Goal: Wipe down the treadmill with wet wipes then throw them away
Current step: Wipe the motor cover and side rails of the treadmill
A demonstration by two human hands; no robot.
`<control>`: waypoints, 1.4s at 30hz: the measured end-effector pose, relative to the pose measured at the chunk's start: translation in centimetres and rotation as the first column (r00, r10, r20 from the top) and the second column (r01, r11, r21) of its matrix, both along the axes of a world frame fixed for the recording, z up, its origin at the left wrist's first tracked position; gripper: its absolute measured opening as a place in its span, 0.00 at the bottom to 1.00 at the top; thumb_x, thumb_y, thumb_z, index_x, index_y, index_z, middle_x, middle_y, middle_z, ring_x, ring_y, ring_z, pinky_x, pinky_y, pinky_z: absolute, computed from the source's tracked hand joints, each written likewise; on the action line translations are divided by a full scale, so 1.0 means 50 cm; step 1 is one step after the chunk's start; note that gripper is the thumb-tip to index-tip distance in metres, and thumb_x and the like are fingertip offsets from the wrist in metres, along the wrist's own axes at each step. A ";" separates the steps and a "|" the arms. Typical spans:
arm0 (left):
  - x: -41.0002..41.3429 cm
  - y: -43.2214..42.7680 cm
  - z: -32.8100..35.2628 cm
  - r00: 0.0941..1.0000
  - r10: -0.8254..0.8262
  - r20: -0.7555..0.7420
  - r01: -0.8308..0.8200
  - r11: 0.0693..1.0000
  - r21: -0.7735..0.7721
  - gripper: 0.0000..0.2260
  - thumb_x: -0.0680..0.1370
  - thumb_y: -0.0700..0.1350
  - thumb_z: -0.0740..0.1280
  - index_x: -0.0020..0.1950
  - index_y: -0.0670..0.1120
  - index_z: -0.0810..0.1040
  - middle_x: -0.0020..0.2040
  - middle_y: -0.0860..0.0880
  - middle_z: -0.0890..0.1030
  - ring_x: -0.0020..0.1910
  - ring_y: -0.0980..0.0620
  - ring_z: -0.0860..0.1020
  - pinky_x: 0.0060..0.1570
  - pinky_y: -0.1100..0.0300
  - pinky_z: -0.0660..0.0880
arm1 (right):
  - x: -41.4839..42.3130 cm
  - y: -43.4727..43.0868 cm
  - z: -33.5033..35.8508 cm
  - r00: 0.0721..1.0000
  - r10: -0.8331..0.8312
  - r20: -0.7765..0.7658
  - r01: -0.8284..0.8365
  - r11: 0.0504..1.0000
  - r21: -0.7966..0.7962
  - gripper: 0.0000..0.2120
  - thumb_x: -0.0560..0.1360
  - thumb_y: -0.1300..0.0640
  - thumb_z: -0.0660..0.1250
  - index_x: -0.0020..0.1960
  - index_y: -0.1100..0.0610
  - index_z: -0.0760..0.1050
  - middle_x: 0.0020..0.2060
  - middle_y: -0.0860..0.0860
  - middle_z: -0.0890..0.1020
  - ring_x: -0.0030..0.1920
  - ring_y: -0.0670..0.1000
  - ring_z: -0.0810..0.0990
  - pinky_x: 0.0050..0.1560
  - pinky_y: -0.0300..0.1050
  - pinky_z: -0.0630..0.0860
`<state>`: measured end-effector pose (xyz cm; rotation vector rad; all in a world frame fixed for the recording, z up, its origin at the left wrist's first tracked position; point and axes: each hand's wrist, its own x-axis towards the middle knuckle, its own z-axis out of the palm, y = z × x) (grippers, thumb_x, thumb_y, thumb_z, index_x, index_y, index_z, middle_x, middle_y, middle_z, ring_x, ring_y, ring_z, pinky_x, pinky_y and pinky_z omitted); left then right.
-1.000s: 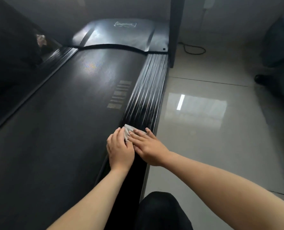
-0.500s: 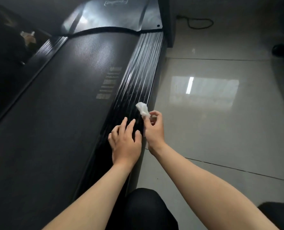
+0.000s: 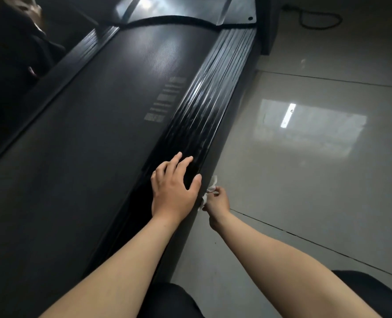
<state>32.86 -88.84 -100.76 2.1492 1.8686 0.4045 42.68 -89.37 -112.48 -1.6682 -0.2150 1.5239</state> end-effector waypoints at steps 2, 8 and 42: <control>0.000 0.000 0.000 1.000 0.004 0.004 -0.004 1.000 0.002 0.23 0.81 0.59 0.62 0.76 0.59 0.68 0.79 0.58 0.62 0.76 0.51 0.57 0.77 0.46 0.53 | -0.006 -0.003 -0.004 0.999 0.007 -0.048 -0.010 0.998 -0.057 0.07 0.82 0.61 0.57 0.54 0.51 0.71 0.52 0.58 0.80 0.43 0.55 0.77 0.39 0.46 0.74; 0.002 0.001 0.000 1.000 0.008 0.022 -0.008 1.000 0.012 0.22 0.81 0.59 0.63 0.75 0.58 0.69 0.79 0.57 0.63 0.76 0.50 0.58 0.76 0.47 0.52 | 0.038 0.051 0.053 0.993 -0.062 0.103 0.051 0.993 0.105 0.09 0.81 0.64 0.58 0.58 0.54 0.73 0.52 0.55 0.81 0.50 0.55 0.79 0.45 0.44 0.78; -0.034 -0.050 0.005 0.976 0.128 0.174 -0.150 0.981 0.122 0.22 0.79 0.48 0.60 0.73 0.47 0.73 0.75 0.47 0.71 0.75 0.46 0.64 0.77 0.43 0.58 | 0.020 -0.007 0.167 0.999 -0.050 -0.004 0.049 0.960 0.274 0.05 0.83 0.60 0.61 0.54 0.51 0.72 0.53 0.54 0.80 0.45 0.49 0.78 0.39 0.40 0.74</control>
